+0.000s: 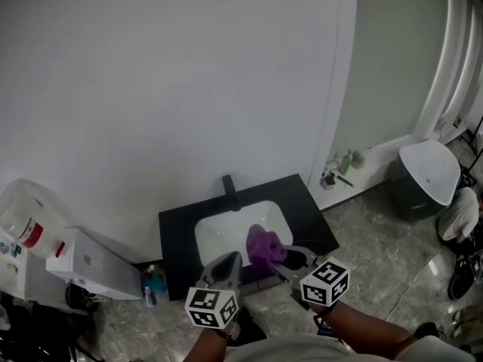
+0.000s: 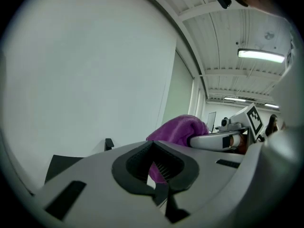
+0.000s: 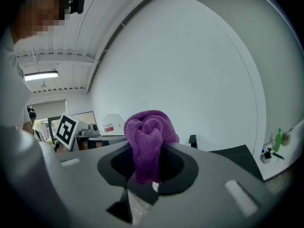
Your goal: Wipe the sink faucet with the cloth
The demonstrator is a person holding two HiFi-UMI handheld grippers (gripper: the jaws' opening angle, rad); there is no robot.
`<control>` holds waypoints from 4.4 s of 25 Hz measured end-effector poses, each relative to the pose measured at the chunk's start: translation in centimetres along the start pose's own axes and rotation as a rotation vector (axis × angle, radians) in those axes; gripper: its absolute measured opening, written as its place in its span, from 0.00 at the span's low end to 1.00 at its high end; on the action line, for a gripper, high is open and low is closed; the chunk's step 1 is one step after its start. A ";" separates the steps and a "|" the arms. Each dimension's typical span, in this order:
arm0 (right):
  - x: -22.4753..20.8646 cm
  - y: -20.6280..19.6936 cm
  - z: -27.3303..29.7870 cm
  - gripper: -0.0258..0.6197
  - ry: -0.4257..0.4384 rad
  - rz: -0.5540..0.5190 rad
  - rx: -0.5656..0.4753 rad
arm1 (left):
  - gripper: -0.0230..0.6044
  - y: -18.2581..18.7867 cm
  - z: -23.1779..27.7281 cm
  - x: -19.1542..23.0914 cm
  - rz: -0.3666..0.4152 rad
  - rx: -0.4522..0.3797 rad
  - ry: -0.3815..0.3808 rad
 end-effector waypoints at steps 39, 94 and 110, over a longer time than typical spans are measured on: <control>-24.8 -5.9 32.1 0.19 -0.055 0.047 0.416 | 0.05 -2.0 16.4 18.3 -0.206 0.162 0.053; -27.2 -11.8 27.3 0.19 -0.143 0.072 0.484 | 0.05 -1.6 15.5 18.0 -0.186 0.166 0.043; -37.5 -10.5 38.7 0.18 -0.161 0.044 0.531 | 0.05 -3.6 17.1 20.7 -0.211 0.216 0.090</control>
Point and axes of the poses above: the fingertips, and each gripper's own axes: z forward along the fingers, x to its left, y out of its top, the point moved 6 cm from there along -z, backward along the fingers, and after that the axes turned 2 degrees about z, right-handed, at the moved point
